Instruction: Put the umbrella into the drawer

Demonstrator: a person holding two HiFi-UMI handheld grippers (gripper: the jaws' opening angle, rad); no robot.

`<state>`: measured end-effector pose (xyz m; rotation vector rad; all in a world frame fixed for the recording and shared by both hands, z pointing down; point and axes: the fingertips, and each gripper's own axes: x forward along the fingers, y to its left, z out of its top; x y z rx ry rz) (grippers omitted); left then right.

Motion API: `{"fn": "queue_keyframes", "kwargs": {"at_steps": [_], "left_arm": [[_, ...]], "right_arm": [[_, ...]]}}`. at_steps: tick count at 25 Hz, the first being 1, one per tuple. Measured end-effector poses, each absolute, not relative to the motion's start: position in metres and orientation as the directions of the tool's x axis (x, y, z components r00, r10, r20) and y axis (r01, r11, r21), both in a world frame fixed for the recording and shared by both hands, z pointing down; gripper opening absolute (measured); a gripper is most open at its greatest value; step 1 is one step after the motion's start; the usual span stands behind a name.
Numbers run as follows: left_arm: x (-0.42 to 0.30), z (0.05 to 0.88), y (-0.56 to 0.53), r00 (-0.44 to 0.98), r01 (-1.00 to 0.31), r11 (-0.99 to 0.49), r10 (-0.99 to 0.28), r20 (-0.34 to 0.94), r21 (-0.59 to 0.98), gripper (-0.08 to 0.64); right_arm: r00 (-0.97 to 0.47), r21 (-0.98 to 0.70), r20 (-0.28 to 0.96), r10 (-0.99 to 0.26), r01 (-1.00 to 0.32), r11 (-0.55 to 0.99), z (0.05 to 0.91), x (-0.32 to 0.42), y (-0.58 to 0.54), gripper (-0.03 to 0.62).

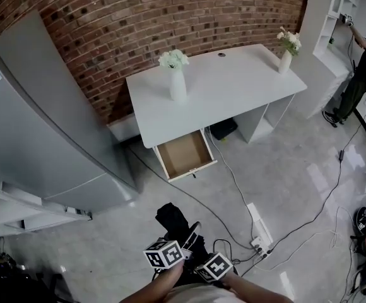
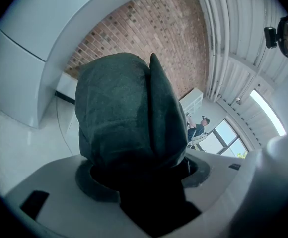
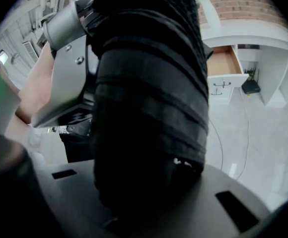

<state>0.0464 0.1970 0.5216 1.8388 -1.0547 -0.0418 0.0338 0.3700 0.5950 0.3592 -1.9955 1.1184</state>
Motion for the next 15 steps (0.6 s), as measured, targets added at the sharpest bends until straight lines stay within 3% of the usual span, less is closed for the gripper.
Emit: {"fn": "queue_keyframes", "kwargs": {"at_steps": [15], "left_arm": [[-0.007, 0.544, 0.101, 0.673, -0.569, -0.134, -0.642, 0.367, 0.811, 0.296]], "right_arm": [[-0.542, -0.505, 0.834, 0.107, -0.669, 0.545, 0.613, -0.017, 0.271, 0.032]]}}
